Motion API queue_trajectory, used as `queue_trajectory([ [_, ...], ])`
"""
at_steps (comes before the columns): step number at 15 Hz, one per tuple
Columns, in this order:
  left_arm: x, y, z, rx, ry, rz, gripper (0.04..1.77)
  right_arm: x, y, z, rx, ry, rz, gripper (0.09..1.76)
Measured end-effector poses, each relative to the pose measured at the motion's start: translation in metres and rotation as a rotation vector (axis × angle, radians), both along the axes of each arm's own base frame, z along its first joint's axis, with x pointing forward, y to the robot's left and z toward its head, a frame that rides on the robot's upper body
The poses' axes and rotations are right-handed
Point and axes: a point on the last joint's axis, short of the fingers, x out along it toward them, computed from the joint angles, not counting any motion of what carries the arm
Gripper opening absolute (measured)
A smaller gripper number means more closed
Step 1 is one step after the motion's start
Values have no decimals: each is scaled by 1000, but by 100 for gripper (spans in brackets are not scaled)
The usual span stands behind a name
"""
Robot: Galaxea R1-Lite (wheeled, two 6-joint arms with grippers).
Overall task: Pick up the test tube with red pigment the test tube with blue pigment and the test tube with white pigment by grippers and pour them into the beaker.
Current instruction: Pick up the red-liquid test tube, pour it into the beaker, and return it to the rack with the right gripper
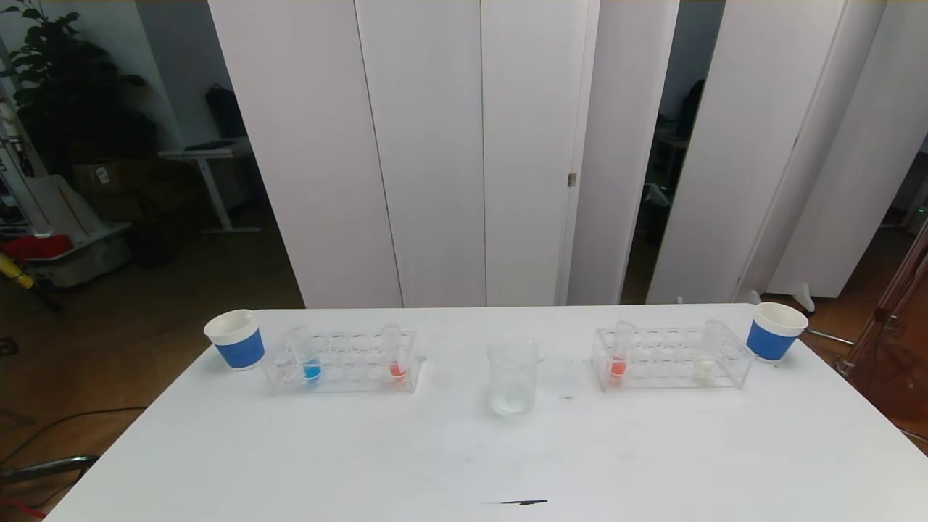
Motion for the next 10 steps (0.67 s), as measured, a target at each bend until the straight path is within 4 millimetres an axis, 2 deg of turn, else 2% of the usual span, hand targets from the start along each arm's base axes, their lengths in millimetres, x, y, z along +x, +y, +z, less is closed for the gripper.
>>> queue_trajectory([
  [10, 0, 0, 0, 0, 0, 0, 174, 0, 0, 0, 0, 0, -1, 173],
])
